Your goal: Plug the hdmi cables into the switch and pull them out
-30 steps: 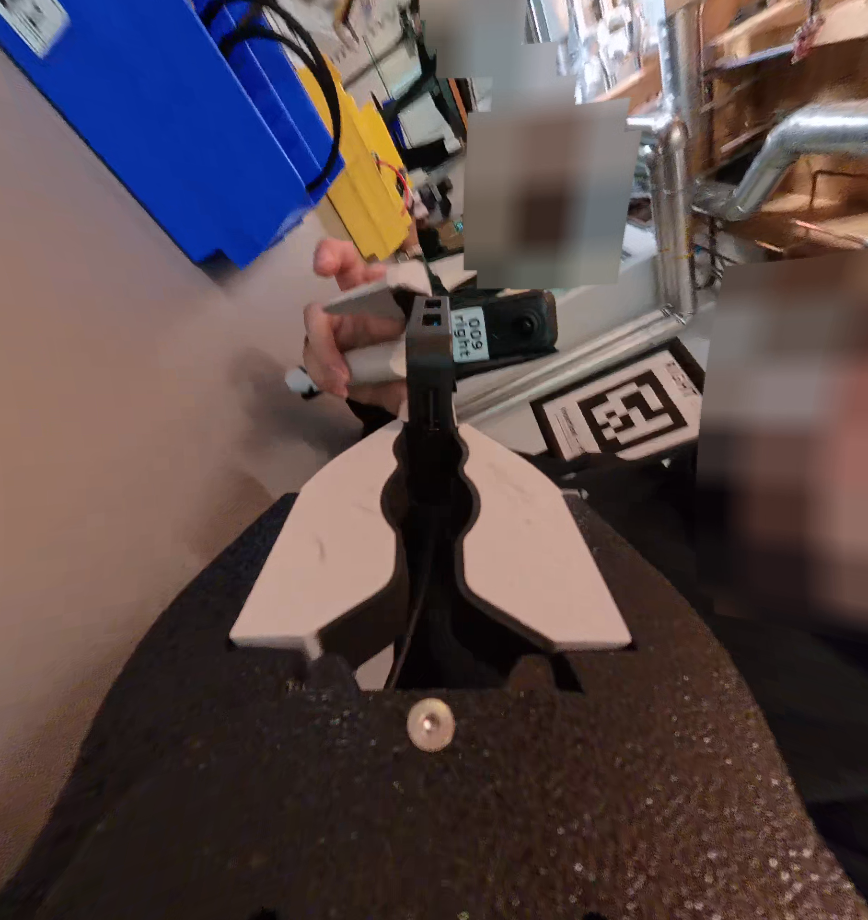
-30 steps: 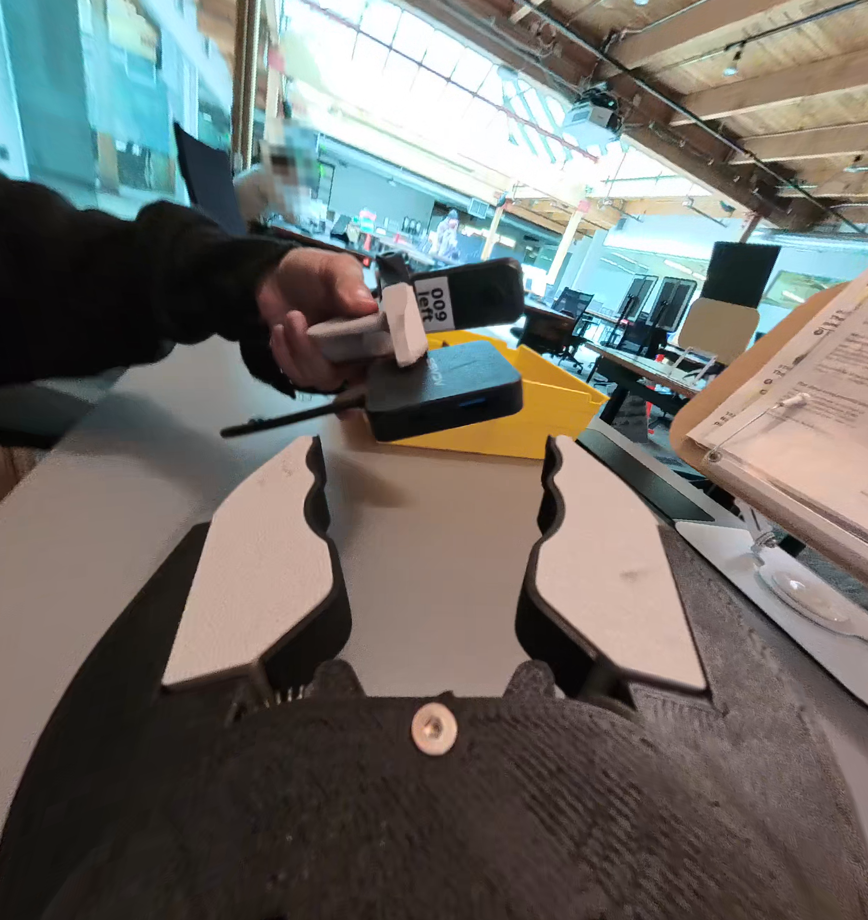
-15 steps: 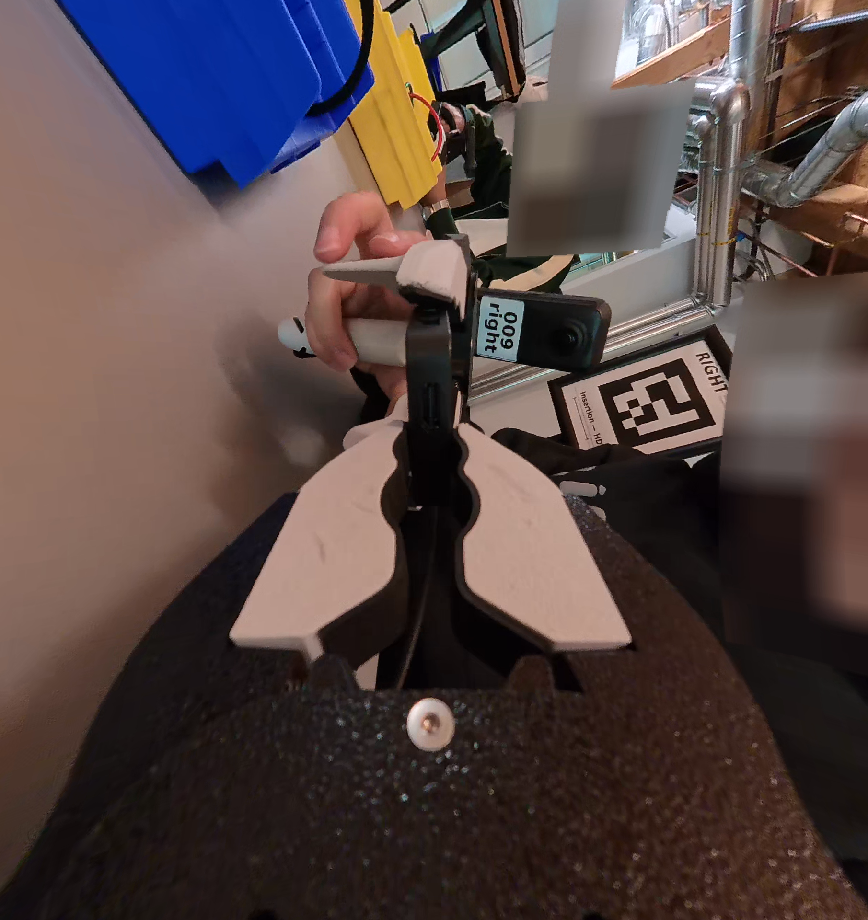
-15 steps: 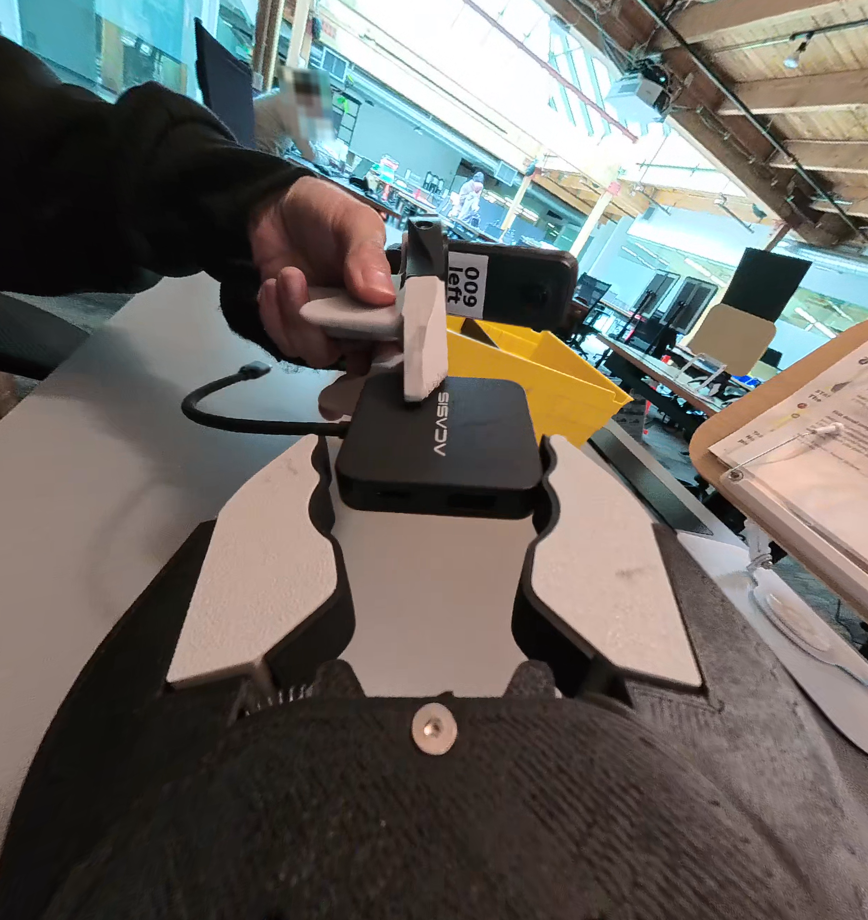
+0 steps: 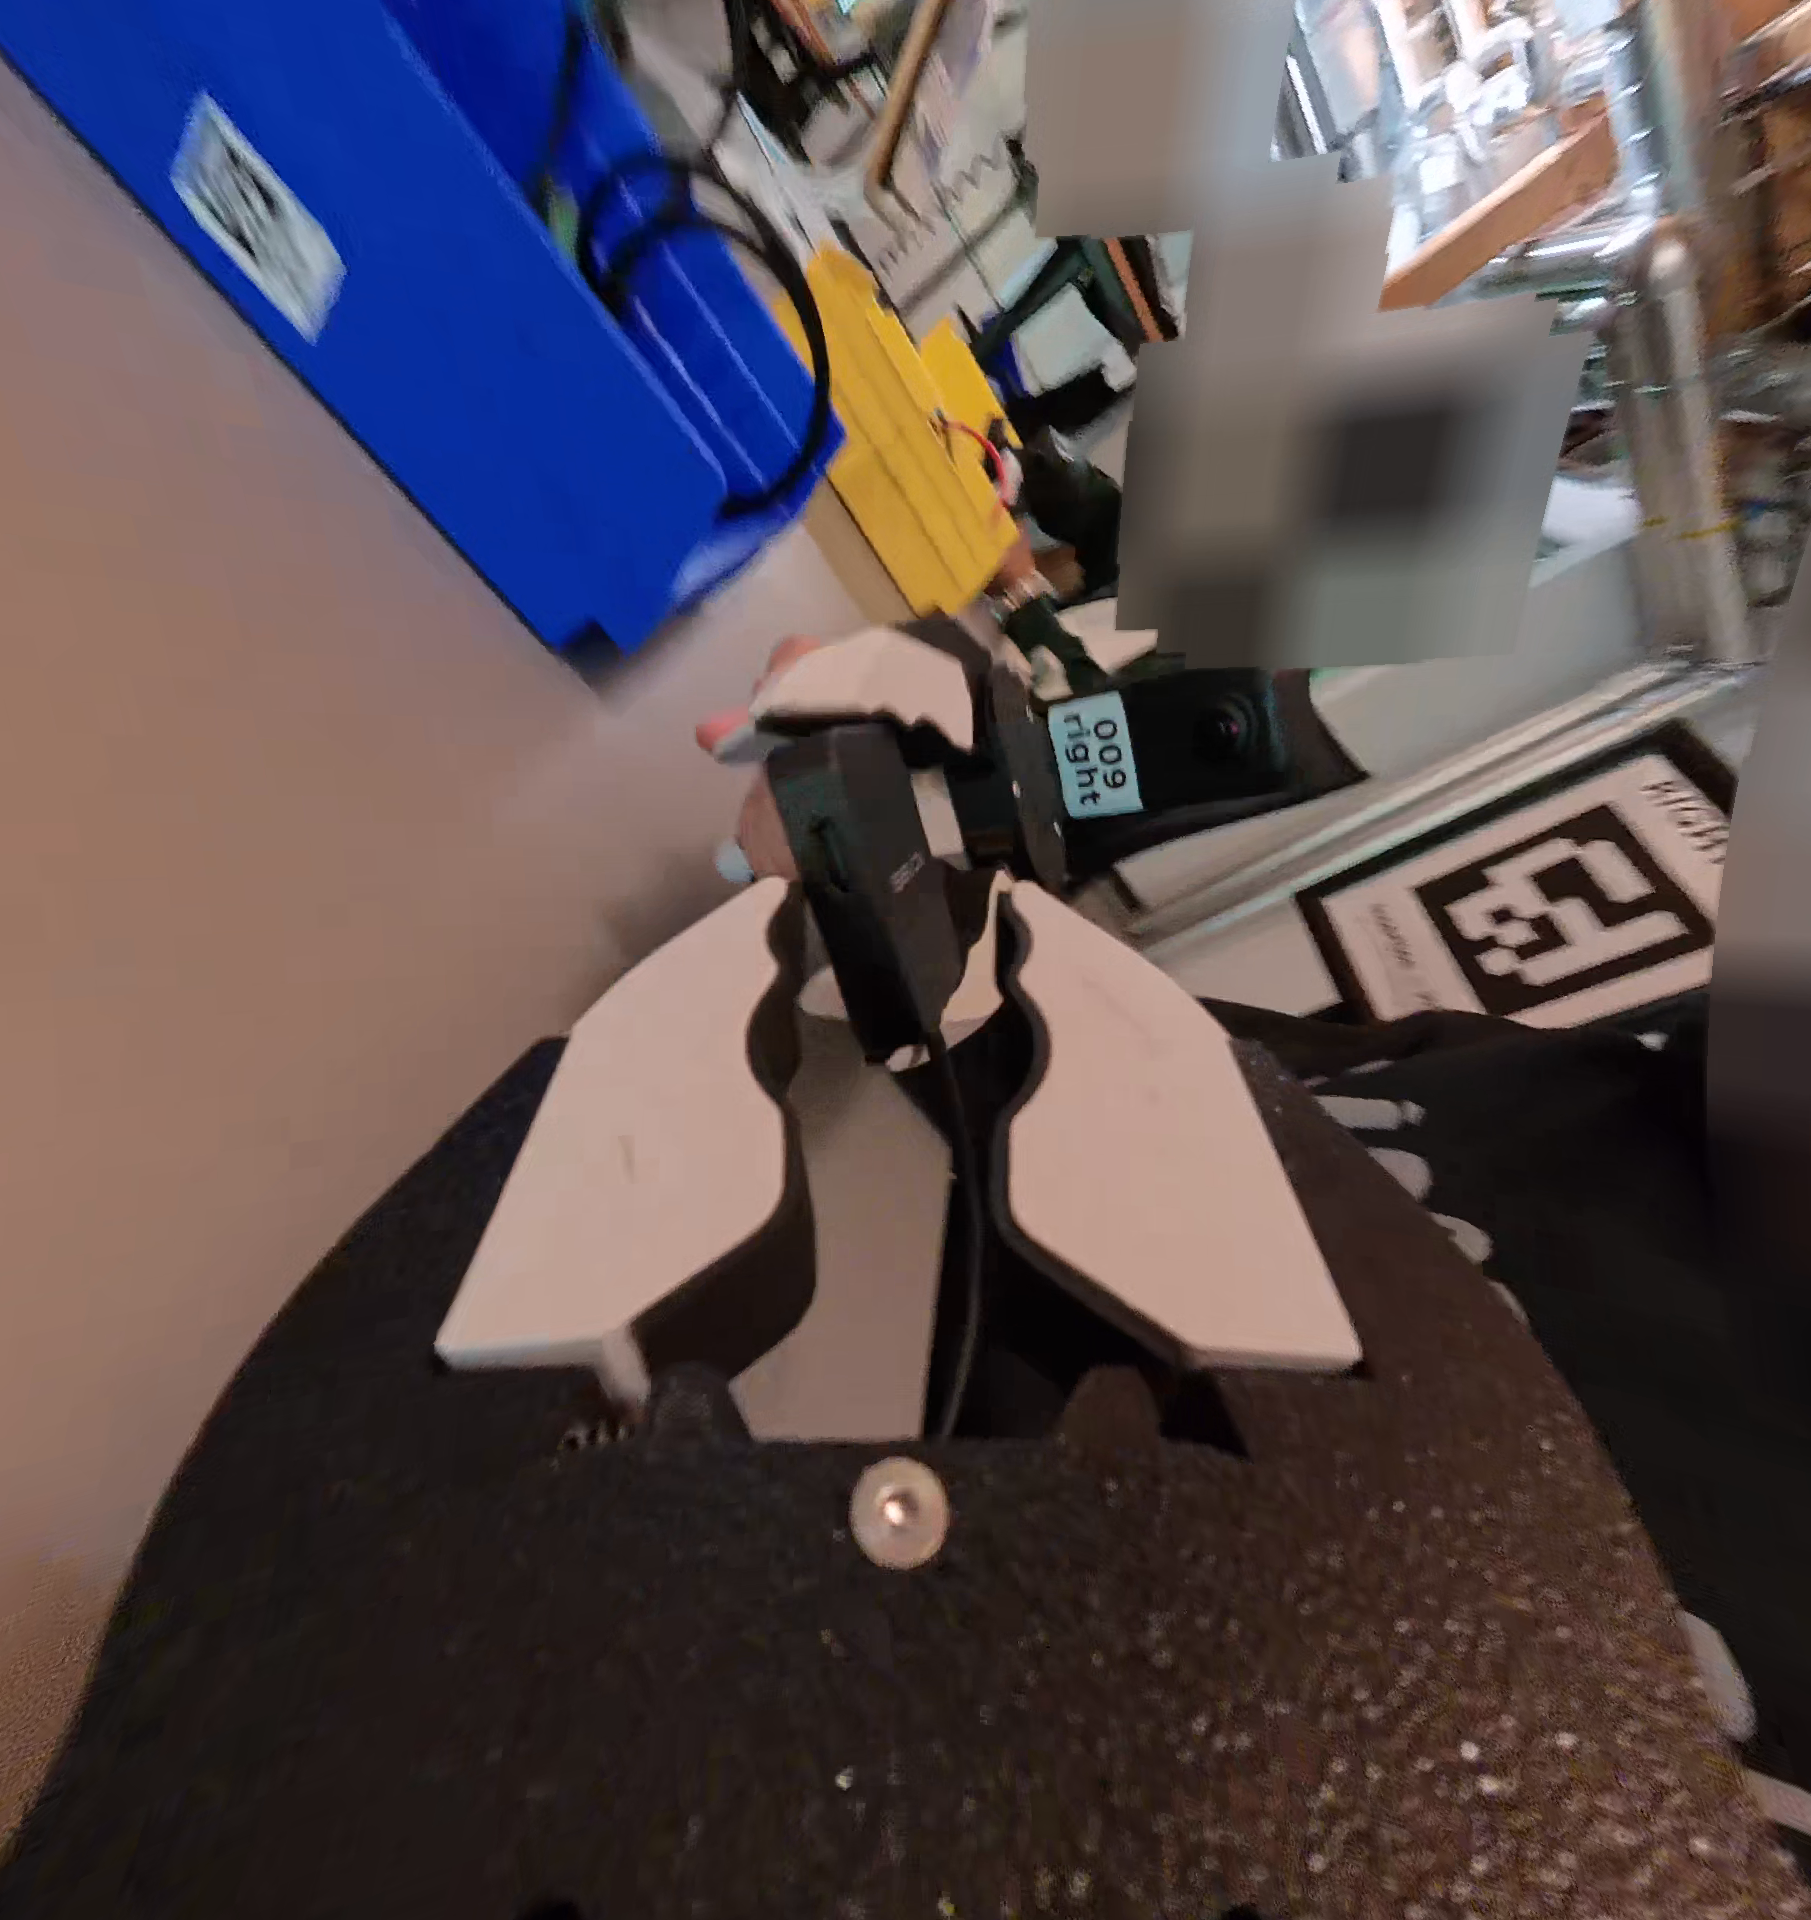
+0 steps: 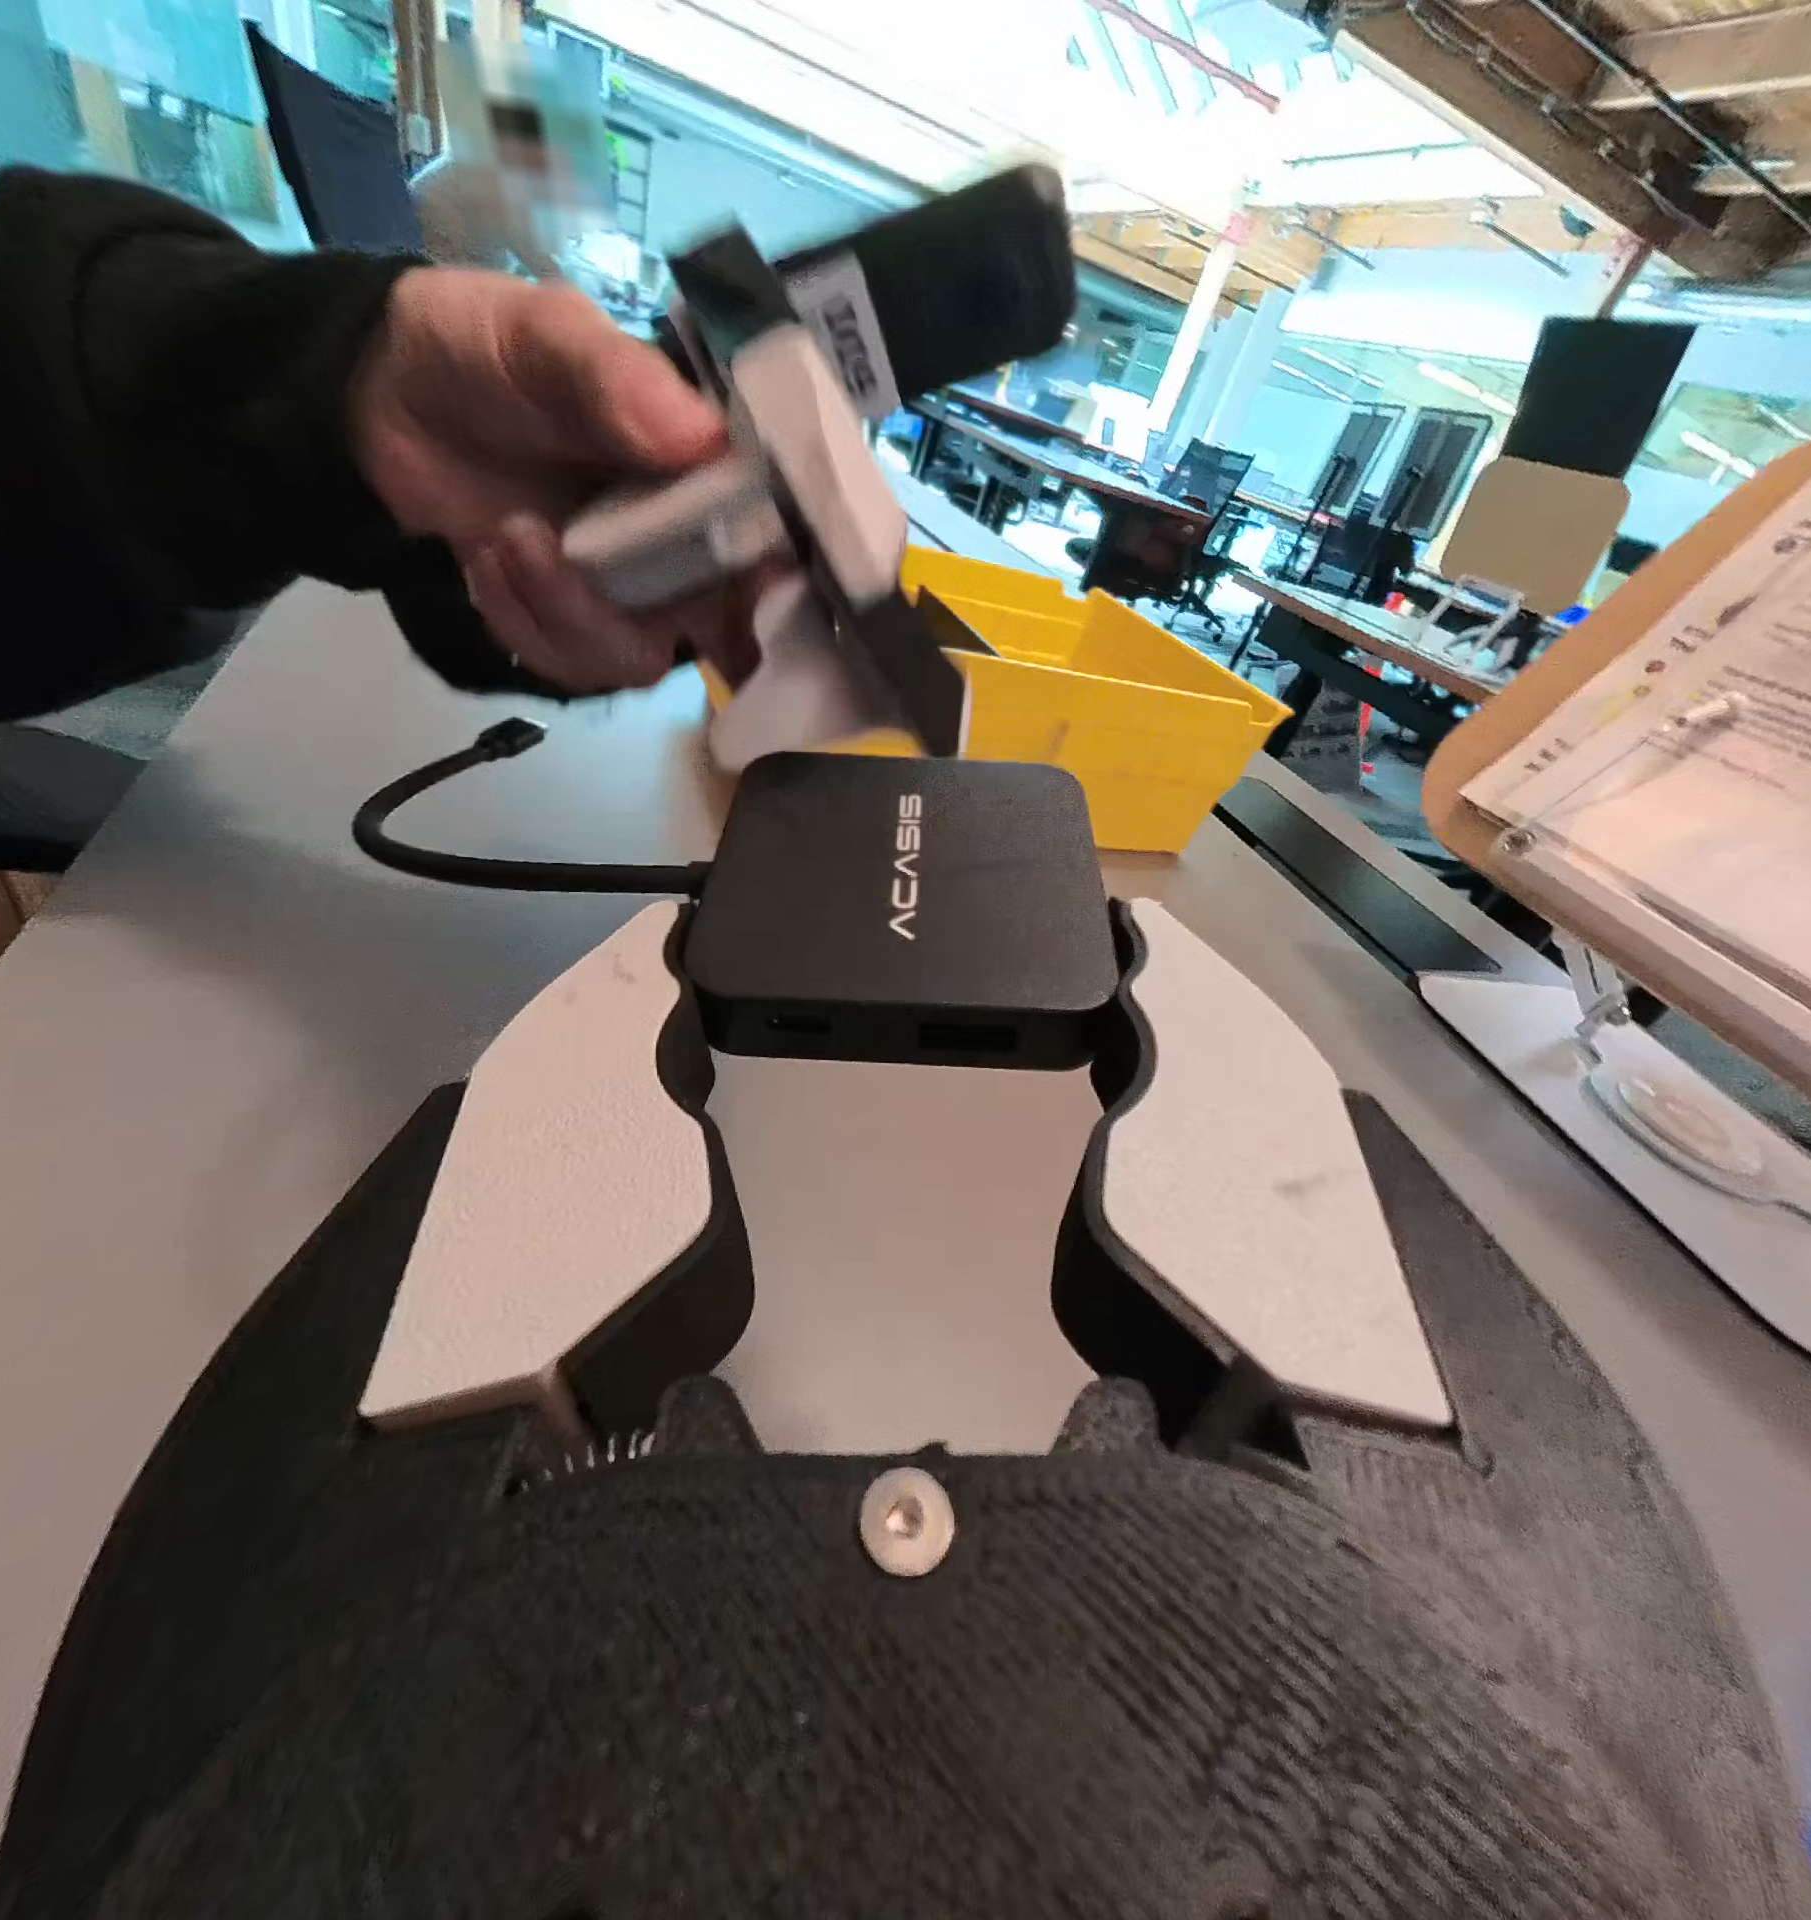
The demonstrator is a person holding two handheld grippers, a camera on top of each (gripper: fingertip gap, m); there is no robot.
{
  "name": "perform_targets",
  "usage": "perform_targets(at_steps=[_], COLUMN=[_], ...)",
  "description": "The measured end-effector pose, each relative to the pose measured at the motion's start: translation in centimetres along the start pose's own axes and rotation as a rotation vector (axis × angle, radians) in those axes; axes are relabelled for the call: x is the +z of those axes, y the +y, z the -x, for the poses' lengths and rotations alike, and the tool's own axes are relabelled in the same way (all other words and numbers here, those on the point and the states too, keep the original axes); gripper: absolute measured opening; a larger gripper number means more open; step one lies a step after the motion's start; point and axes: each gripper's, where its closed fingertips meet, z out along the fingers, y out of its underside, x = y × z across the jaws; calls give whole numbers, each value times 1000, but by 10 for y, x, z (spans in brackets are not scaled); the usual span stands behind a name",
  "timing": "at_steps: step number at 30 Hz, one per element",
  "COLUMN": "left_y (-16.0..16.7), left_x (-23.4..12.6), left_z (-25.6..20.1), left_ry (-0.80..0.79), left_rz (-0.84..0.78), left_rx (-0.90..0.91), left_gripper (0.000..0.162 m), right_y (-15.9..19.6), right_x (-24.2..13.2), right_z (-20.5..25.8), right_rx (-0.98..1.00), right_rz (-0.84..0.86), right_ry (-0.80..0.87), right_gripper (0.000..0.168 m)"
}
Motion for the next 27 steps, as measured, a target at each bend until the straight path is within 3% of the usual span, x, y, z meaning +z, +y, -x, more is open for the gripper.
perform_targets(at_steps=[3, 6, 9, 11, 12, 14, 19, 27], left_y=[-48, -89, -87, -62, -48, -29, 2, 21], left_x=[-49, -123, -213, -274, -292, -306, -320, -330], left_z=[-14, -10, 53, 99, 116, 141, 189, 226], left_ry=[-148, -429, -968, -1289, -1358, -1378, -1451, -1518], left_rz=[-175, -339, -180, 44, 141, 243, 473, 636], left_rx=[203, 363, 390, 231, 151, 30, -117, -264], left_gripper=[34, 36, 36, 47, 50, 44, 48, 35], right_y=[-3, -9, -19, -21, -20, -17, -20, -43], right_x=[-7, -14, -18, -18, -17, -15, -17, -40], right_z=[-16, -26, -29, -30, -30, -30, -29, -24], right_rx=[102, 240, 291, 299, 296, 272, 244, 396], right_rz=[-41, -127, -212, -239, -232, -212, -232, -443], right_ry=[55, 58, 47, 54, 53, 64, 86, -73], right_gripper=[74, 74, 74, 74, 74, 74, 73, 74])
